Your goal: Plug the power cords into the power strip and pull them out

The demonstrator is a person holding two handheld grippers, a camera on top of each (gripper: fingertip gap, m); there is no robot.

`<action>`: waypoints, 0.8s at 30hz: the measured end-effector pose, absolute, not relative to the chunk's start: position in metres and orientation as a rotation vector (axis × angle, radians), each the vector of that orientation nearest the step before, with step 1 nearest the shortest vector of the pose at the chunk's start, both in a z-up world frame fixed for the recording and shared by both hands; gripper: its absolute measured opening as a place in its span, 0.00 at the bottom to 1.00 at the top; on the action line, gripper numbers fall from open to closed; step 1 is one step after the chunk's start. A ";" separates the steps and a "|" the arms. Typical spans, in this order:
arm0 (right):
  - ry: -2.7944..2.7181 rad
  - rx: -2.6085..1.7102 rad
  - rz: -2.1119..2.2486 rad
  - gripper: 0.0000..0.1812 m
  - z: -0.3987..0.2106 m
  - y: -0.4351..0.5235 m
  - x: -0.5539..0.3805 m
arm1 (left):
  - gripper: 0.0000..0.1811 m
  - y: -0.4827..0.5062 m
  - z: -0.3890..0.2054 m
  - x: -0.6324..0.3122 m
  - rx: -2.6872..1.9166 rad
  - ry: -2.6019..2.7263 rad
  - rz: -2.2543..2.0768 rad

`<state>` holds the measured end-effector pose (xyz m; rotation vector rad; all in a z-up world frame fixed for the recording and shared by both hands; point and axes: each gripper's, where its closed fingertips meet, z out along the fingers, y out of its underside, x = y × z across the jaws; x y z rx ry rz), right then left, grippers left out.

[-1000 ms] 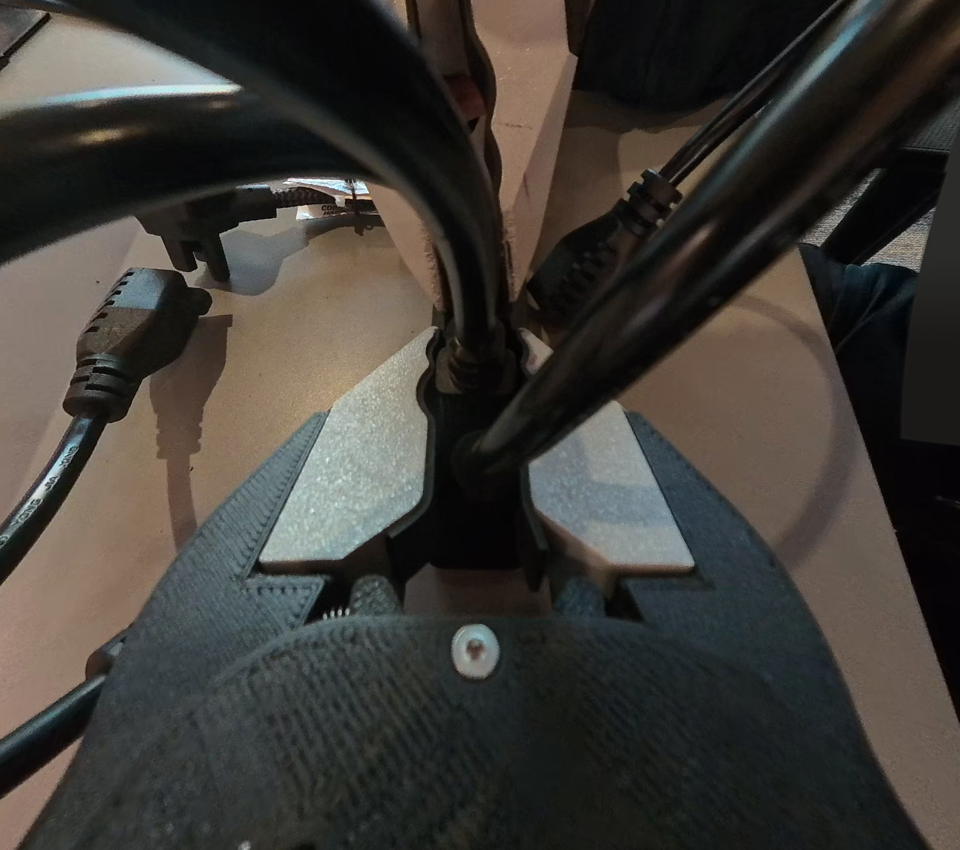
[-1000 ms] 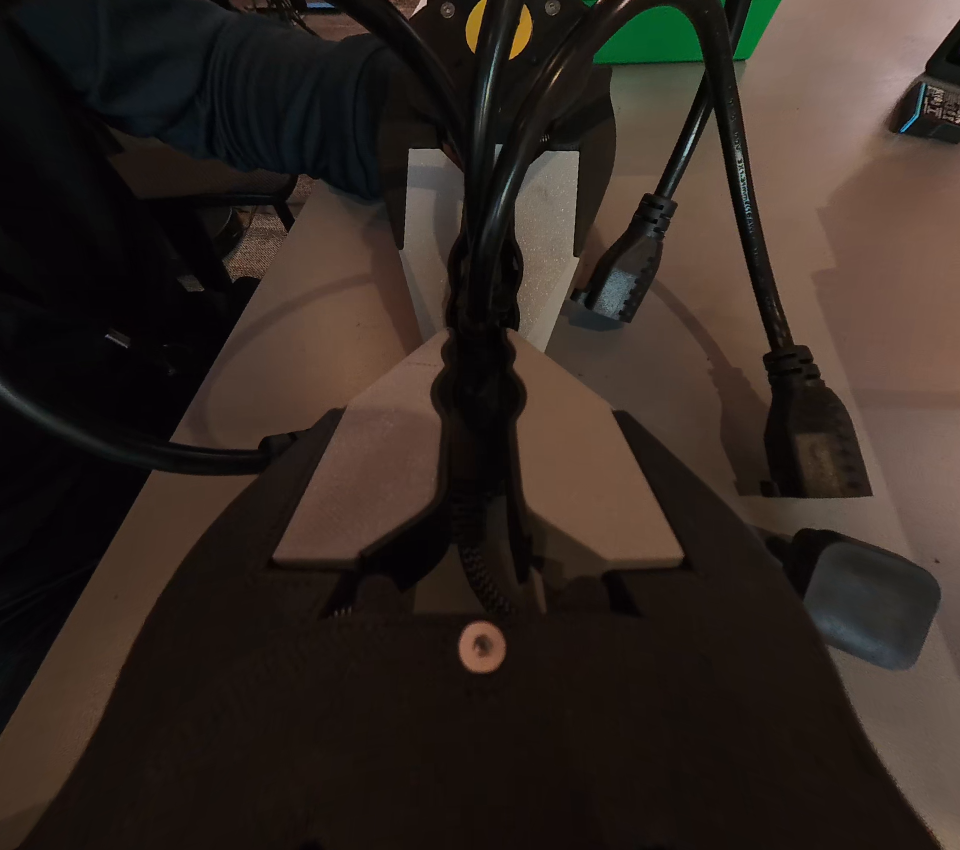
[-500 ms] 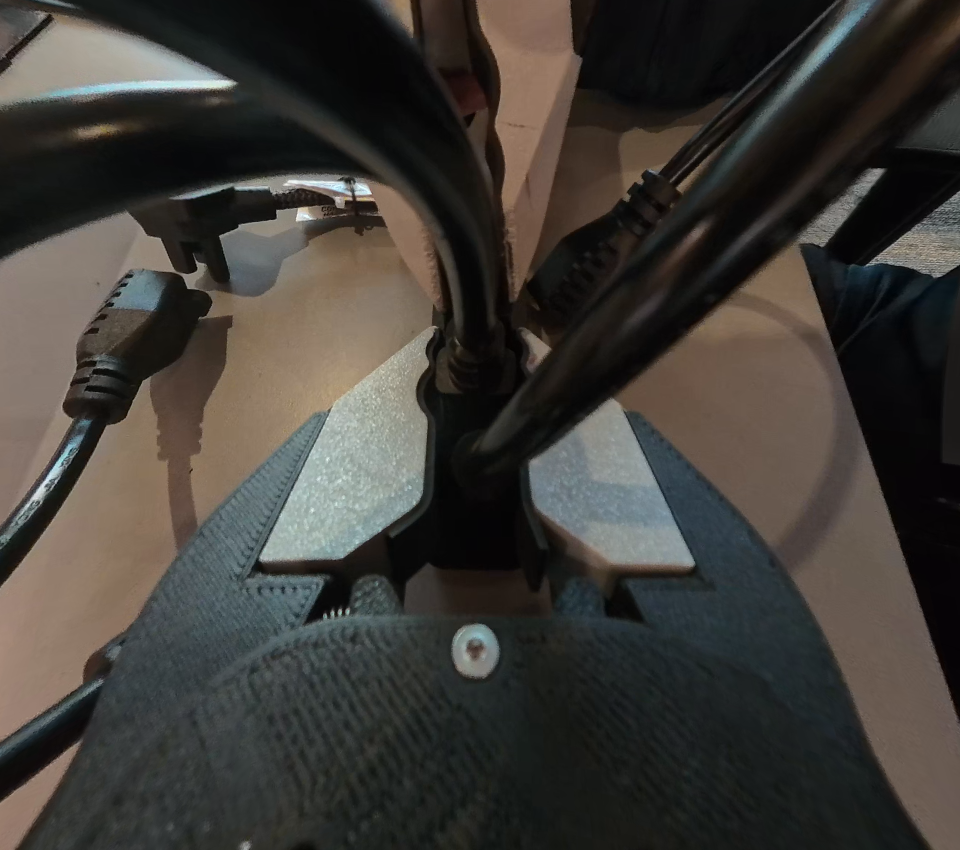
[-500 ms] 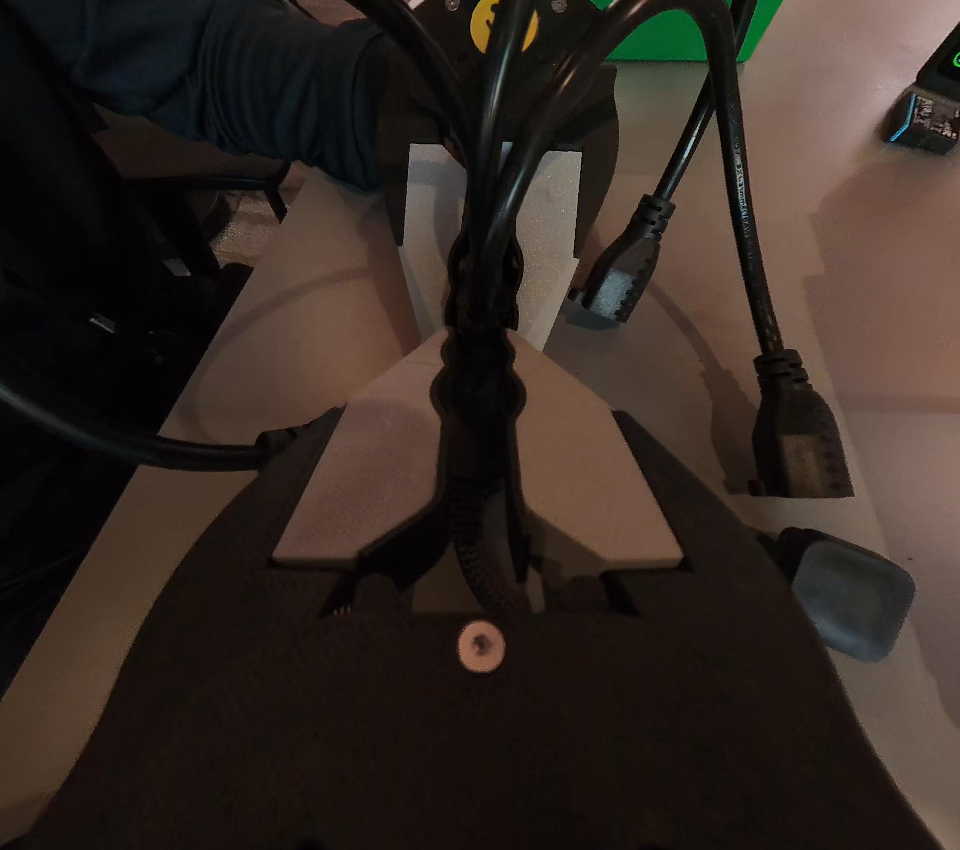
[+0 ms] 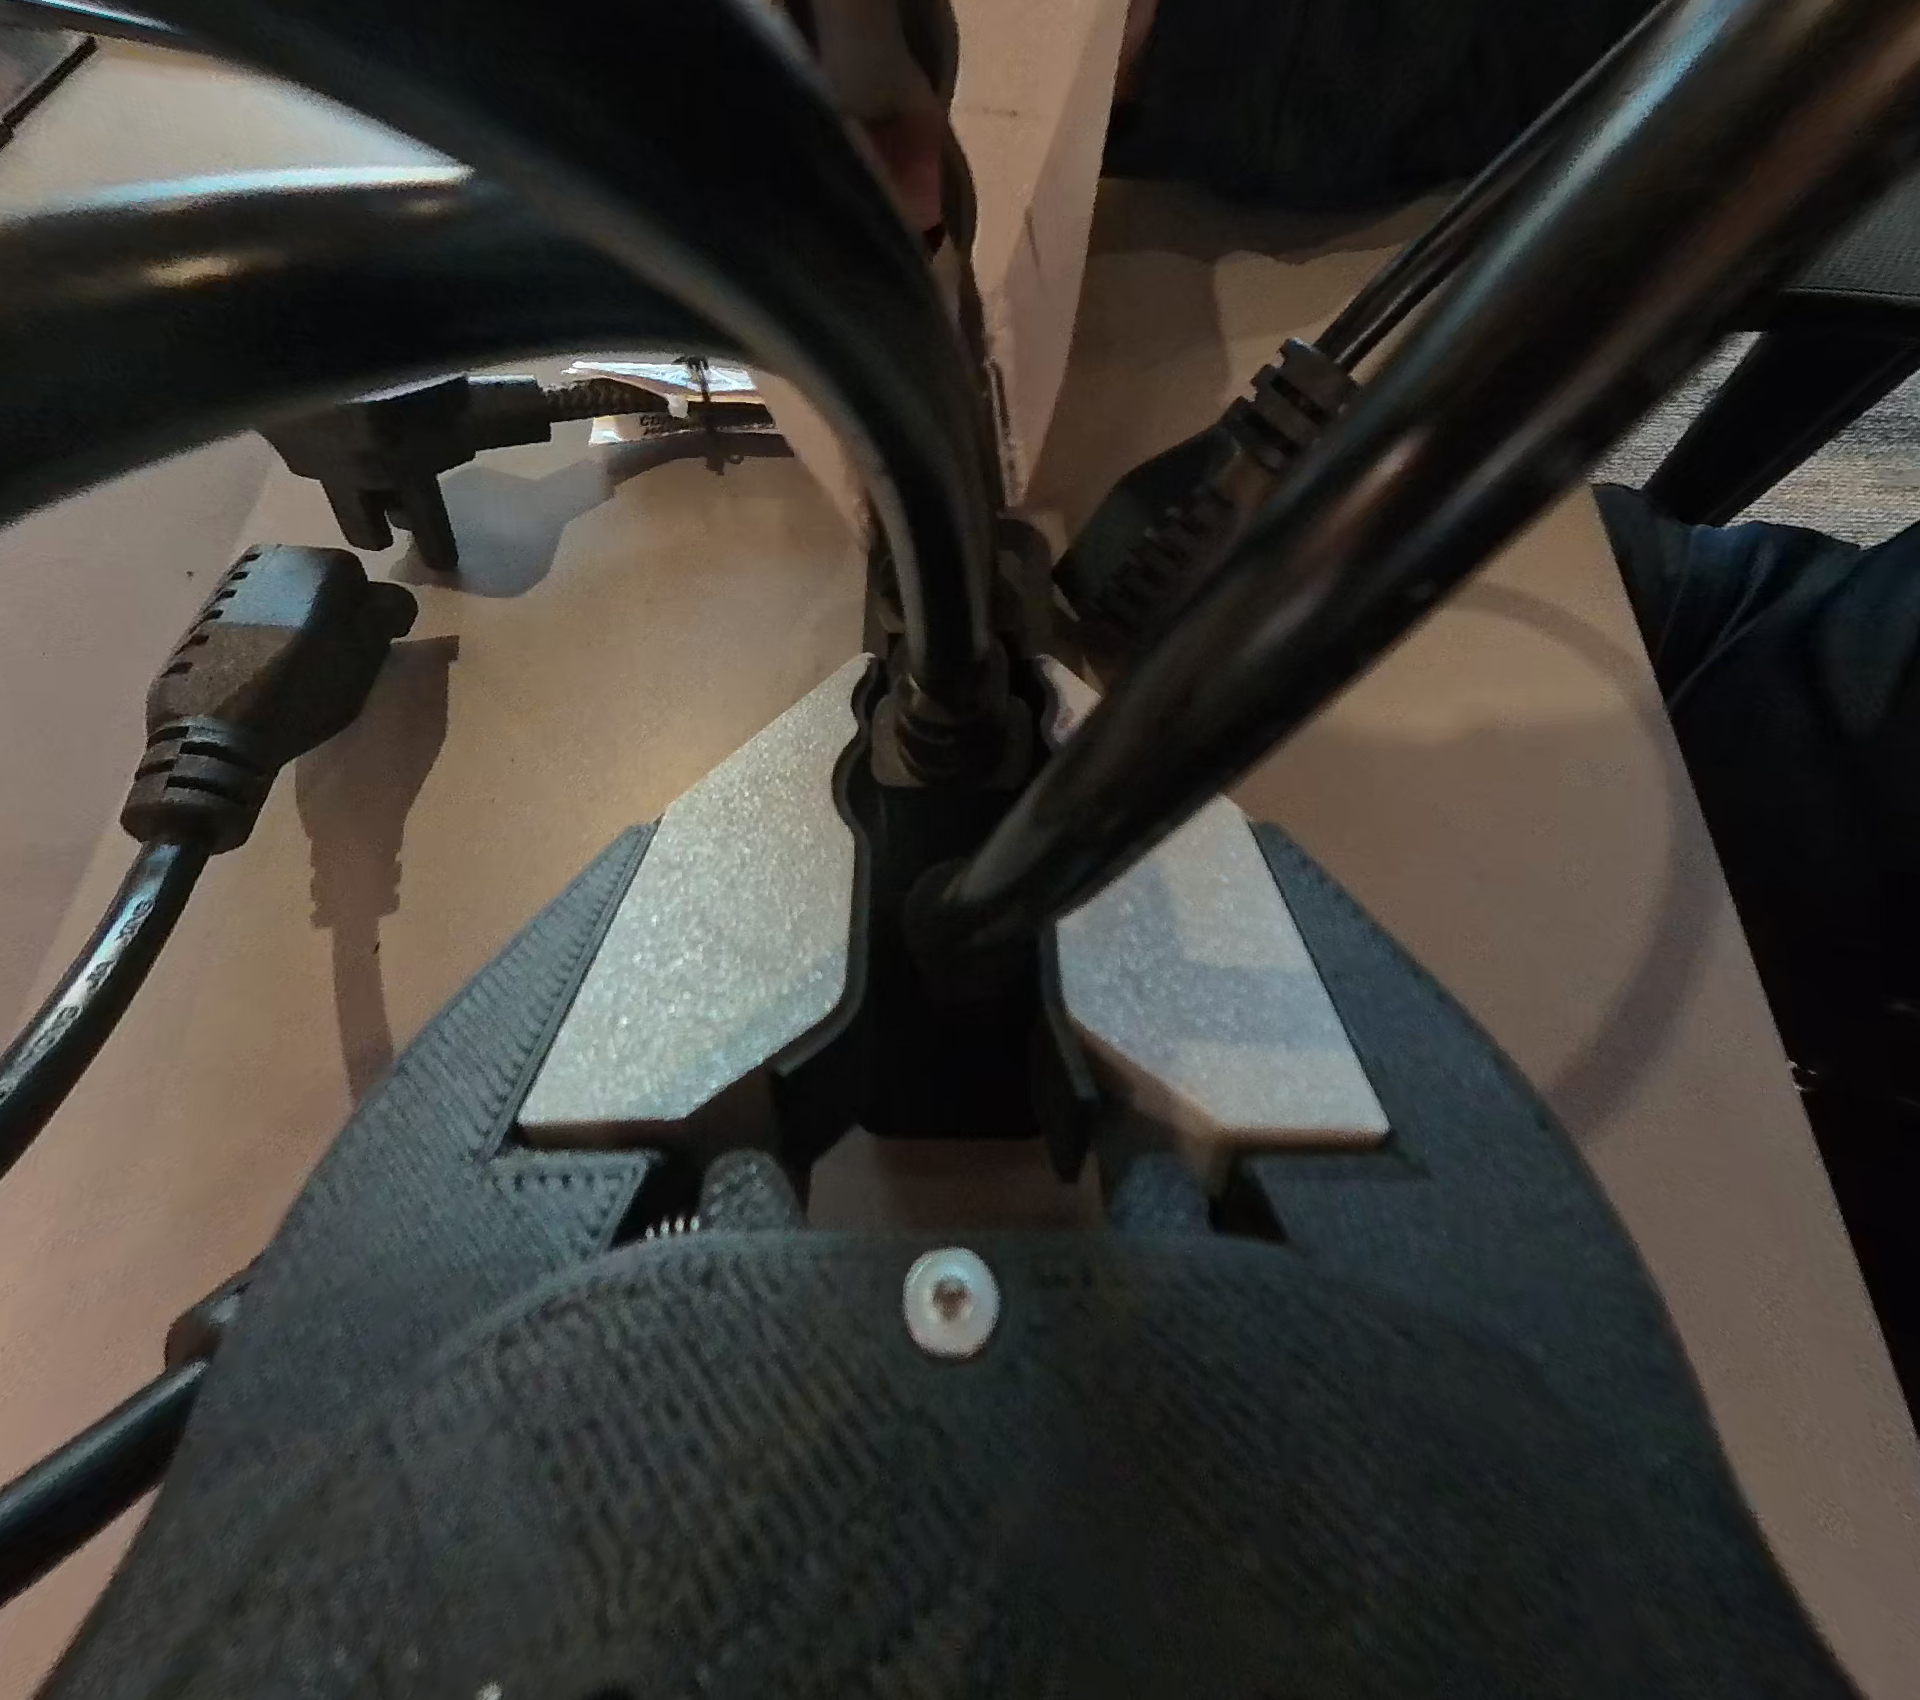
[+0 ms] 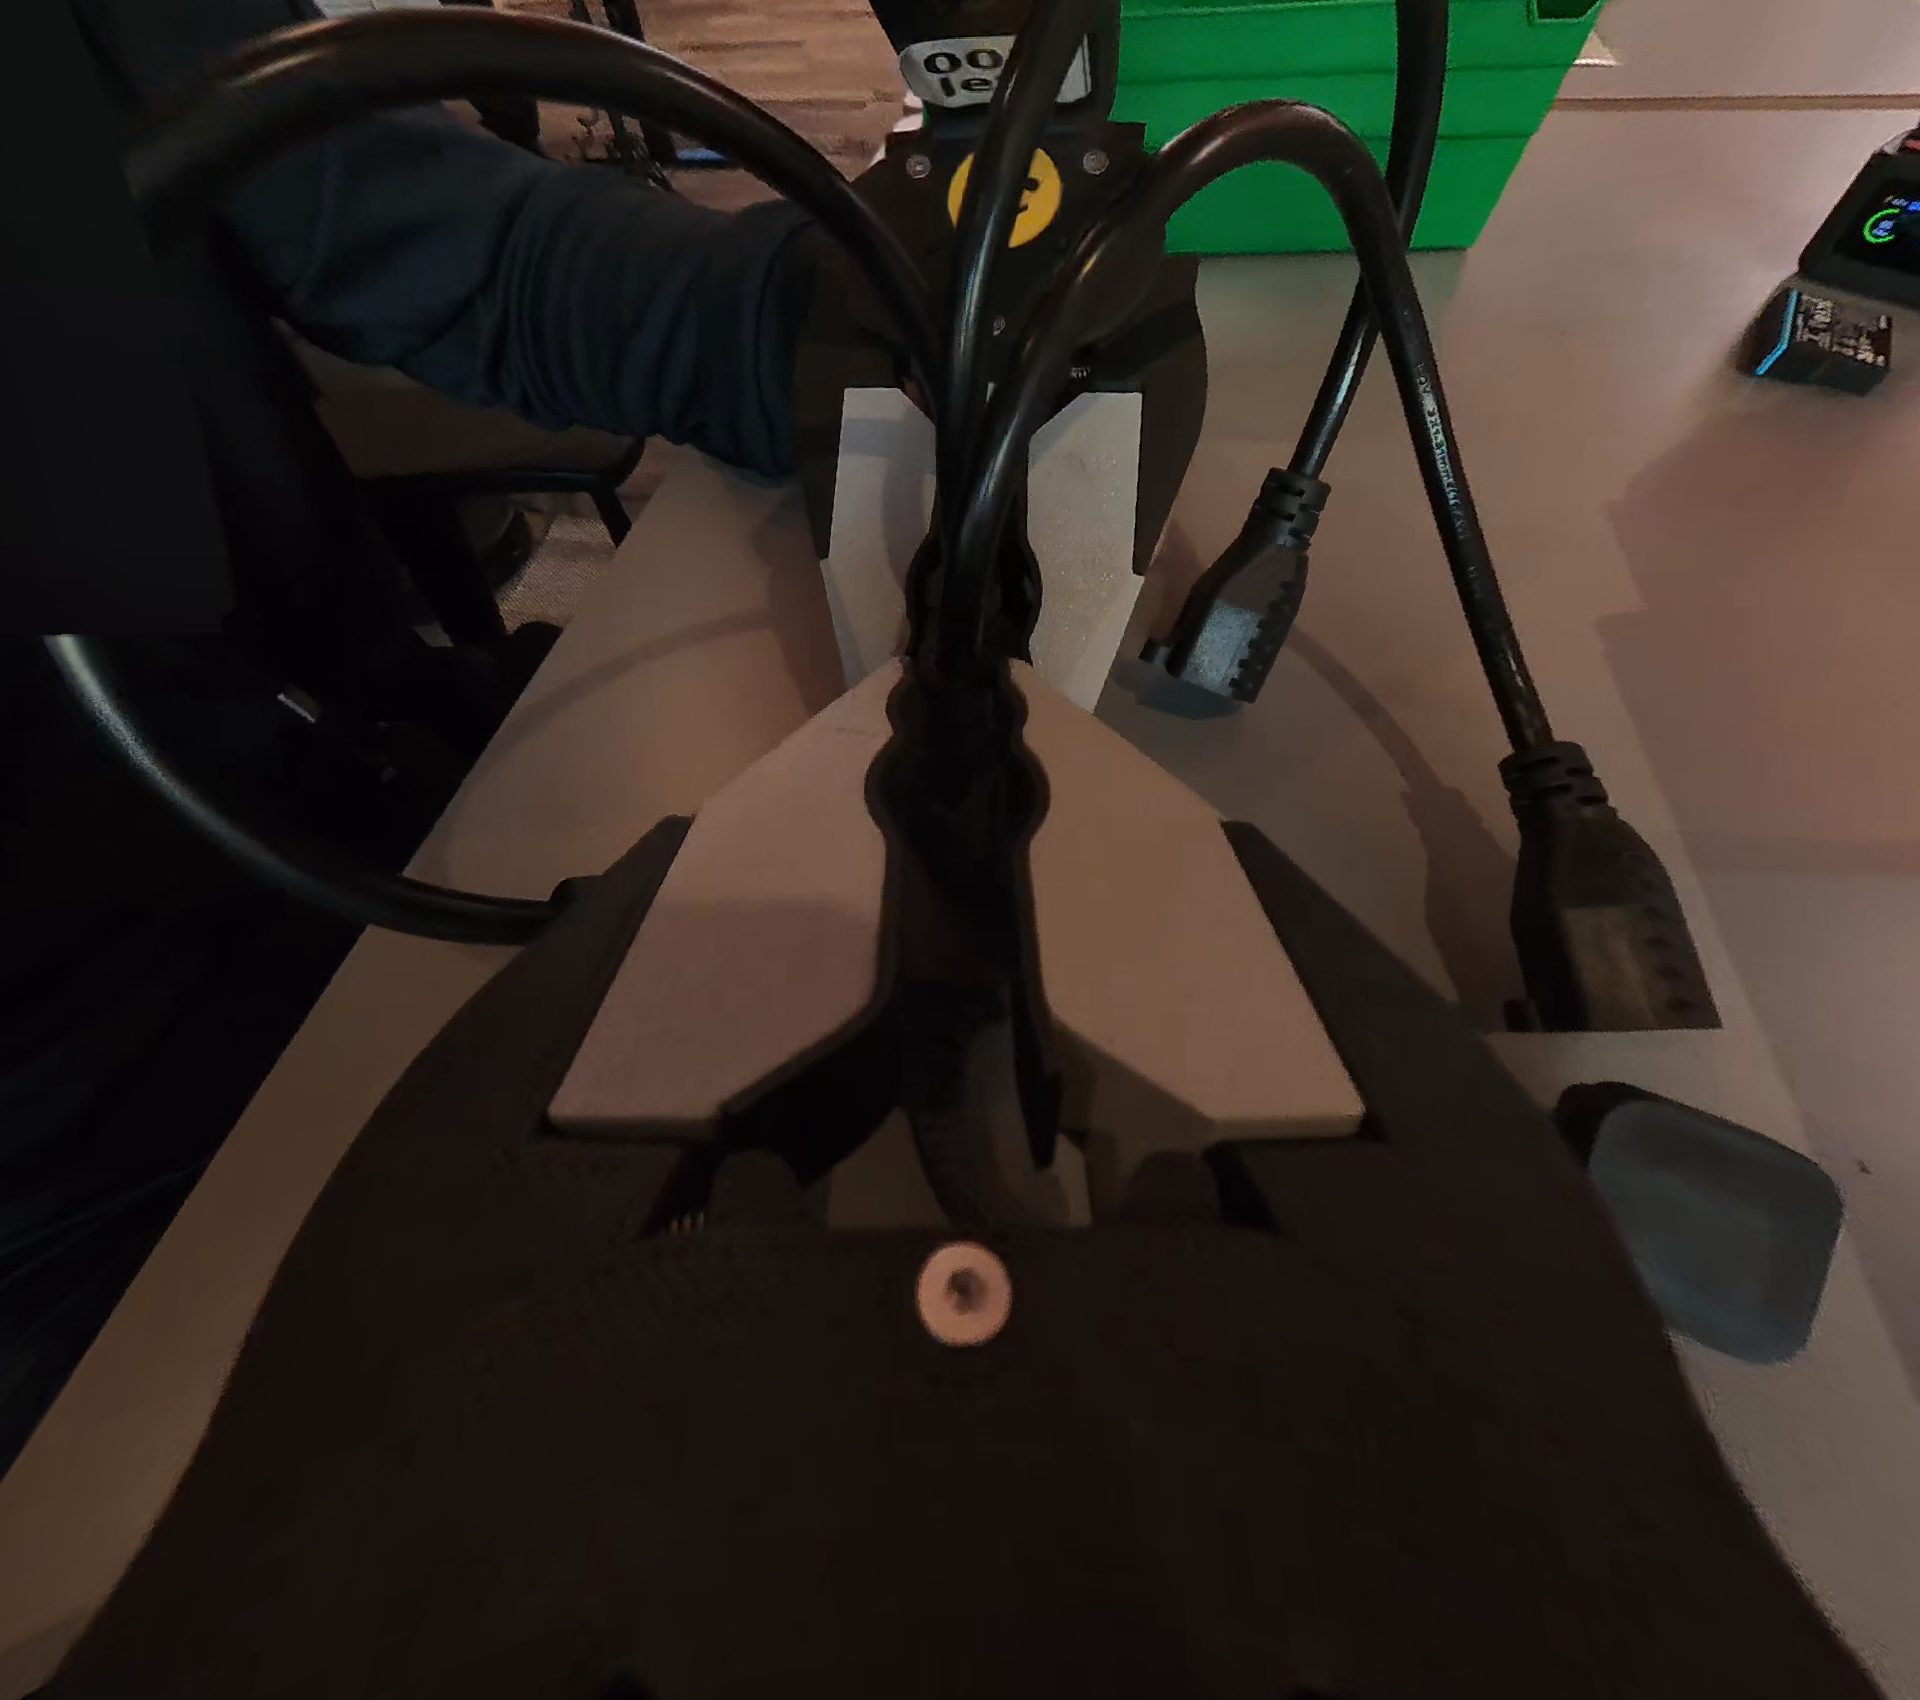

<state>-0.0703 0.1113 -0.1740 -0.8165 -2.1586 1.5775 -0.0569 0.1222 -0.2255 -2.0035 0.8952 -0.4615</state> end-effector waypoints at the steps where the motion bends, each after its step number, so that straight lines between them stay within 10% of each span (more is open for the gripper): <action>1: -2.155 -0.821 1.592 0.06 -0.174 0.111 -0.071 | 0.14 0.122 -0.226 -0.057 -2.003 0.896 -0.462; 24: -2.108 -0.816 1.413 0.04 -0.172 0.113 -0.082 | 0.13 0.129 -0.226 -0.061 -2.021 0.846 -0.441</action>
